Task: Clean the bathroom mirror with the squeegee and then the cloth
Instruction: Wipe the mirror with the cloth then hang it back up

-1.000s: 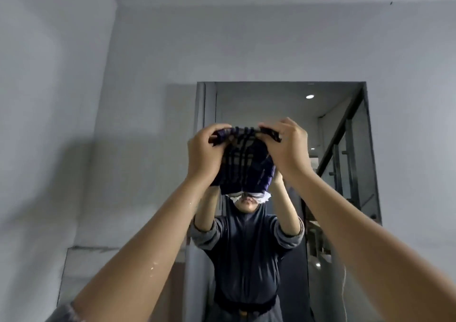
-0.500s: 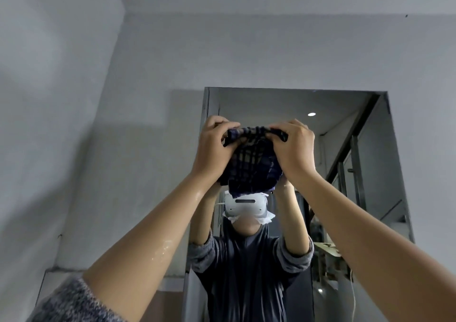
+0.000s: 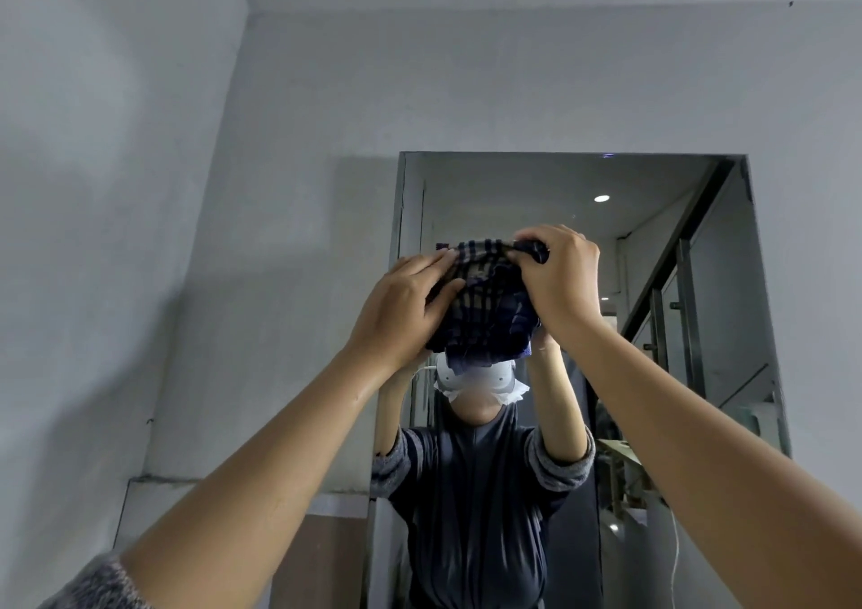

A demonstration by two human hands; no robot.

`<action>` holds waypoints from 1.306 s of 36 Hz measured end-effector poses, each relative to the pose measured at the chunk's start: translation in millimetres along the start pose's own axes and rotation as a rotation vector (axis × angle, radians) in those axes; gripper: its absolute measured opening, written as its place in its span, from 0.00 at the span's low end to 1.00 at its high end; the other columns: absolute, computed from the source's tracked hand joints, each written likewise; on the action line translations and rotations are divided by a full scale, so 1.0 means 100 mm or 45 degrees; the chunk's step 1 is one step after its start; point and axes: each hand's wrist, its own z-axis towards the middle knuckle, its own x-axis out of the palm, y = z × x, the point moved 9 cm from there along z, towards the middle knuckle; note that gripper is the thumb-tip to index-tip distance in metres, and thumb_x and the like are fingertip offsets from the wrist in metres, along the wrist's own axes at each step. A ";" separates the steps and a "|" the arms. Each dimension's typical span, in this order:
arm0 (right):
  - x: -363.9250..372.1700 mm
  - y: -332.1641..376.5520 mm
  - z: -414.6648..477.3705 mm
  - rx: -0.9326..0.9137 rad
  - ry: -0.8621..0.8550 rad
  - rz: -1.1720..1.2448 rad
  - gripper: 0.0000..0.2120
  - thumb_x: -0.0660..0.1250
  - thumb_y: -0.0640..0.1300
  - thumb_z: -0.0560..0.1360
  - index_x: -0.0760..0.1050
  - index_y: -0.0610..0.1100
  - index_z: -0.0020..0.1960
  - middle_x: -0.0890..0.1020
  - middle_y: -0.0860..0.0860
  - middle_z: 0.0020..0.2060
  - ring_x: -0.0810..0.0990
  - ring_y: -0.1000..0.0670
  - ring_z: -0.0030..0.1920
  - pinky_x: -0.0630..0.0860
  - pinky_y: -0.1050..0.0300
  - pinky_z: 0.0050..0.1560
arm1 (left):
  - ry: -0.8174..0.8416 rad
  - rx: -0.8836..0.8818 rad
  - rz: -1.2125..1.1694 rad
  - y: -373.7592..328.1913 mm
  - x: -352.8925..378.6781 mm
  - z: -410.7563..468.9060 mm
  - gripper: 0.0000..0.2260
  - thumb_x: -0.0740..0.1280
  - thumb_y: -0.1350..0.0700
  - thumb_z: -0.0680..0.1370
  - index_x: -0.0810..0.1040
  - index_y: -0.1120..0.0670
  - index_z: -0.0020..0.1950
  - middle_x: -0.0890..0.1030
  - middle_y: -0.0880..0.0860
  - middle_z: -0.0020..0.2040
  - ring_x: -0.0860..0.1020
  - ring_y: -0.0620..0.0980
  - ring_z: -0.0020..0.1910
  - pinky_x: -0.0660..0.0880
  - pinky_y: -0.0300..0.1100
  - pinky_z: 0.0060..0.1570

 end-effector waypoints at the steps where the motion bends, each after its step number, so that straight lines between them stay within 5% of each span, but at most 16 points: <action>1: 0.00 0.00 -0.01 -0.006 0.003 -0.007 0.07 0.69 0.35 0.71 0.82 0.41 0.47 0.83 0.47 0.45 0.76 0.46 0.50 0.68 0.59 0.55 | 0.042 -0.018 0.003 0.00 0.04 -0.04 0.20 0.61 0.50 0.79 0.69 0.58 0.68 0.75 0.54 0.65 0.70 0.50 0.65 0.63 0.37 0.64; 8: -0.04 0.00 -0.06 -0.014 0.016 -0.053 0.07 0.70 0.38 0.71 0.81 0.41 0.49 0.83 0.46 0.46 0.76 0.46 0.50 0.65 0.63 0.51 | 0.211 -0.084 0.211 0.03 0.21 -0.16 0.32 0.55 0.38 0.77 0.52 0.52 0.76 0.56 0.47 0.76 0.52 0.44 0.75 0.56 0.41 0.68; 21: -0.10 0.42 -0.54 -0.267 0.042 0.013 0.17 0.66 0.36 0.74 0.75 0.39 0.62 0.80 0.46 0.59 0.74 0.49 0.64 0.61 0.69 0.64 | 0.267 -0.110 0.268 -0.01 0.27 -0.18 0.33 0.56 0.41 0.78 0.48 0.55 0.76 0.52 0.51 0.77 0.51 0.46 0.75 0.57 0.41 0.69; 27: 0.24 0.21 -0.66 -0.099 0.366 -0.044 0.24 0.53 0.49 0.81 0.54 0.45 0.75 0.56 0.50 0.75 0.50 0.55 0.75 0.46 0.65 0.71 | 0.385 -0.176 0.131 0.09 0.29 -0.22 0.33 0.56 0.40 0.78 0.44 0.49 0.76 0.46 0.44 0.77 0.46 0.41 0.74 0.57 0.43 0.69; 33: 0.51 0.07 -0.70 -0.051 0.588 -0.346 0.30 0.43 0.60 0.79 0.39 0.50 0.76 0.38 0.52 0.75 0.35 0.56 0.74 0.36 0.59 0.71 | 0.341 -0.212 -0.216 0.21 0.27 -0.42 0.32 0.51 0.35 0.77 0.46 0.48 0.76 0.48 0.45 0.77 0.44 0.38 0.74 0.47 0.42 0.73; 39: 0.57 0.06 -0.50 -0.049 0.427 -0.545 0.36 0.43 0.67 0.76 0.38 0.49 0.76 0.38 0.49 0.76 0.36 0.53 0.75 0.36 0.55 0.73 | 0.262 -0.244 -0.236 0.30 0.35 -0.69 0.25 0.42 0.42 0.80 0.46 0.49 0.76 0.44 0.45 0.76 0.40 0.37 0.73 0.42 0.40 0.73; 43: 0.60 0.11 -0.21 -0.028 0.301 -0.599 0.40 0.43 0.70 0.73 0.39 0.47 0.76 0.39 0.47 0.76 0.38 0.50 0.75 0.37 0.54 0.73 | 0.163 -0.240 -0.119 0.34 0.42 -0.80 0.22 0.47 0.51 0.83 0.47 0.54 0.76 0.43 0.49 0.77 0.40 0.41 0.74 0.45 0.42 0.74; 47: 0.71 0.29 0.05 -0.073 0.248 -0.665 0.41 0.46 0.69 0.74 0.41 0.46 0.76 0.41 0.45 0.76 0.40 0.48 0.76 0.40 0.52 0.74 | 0.111 -0.272 -0.105 0.29 0.44 -0.85 0.25 0.49 0.49 0.81 0.42 0.54 0.75 0.41 0.49 0.76 0.39 0.41 0.74 0.42 0.39 0.73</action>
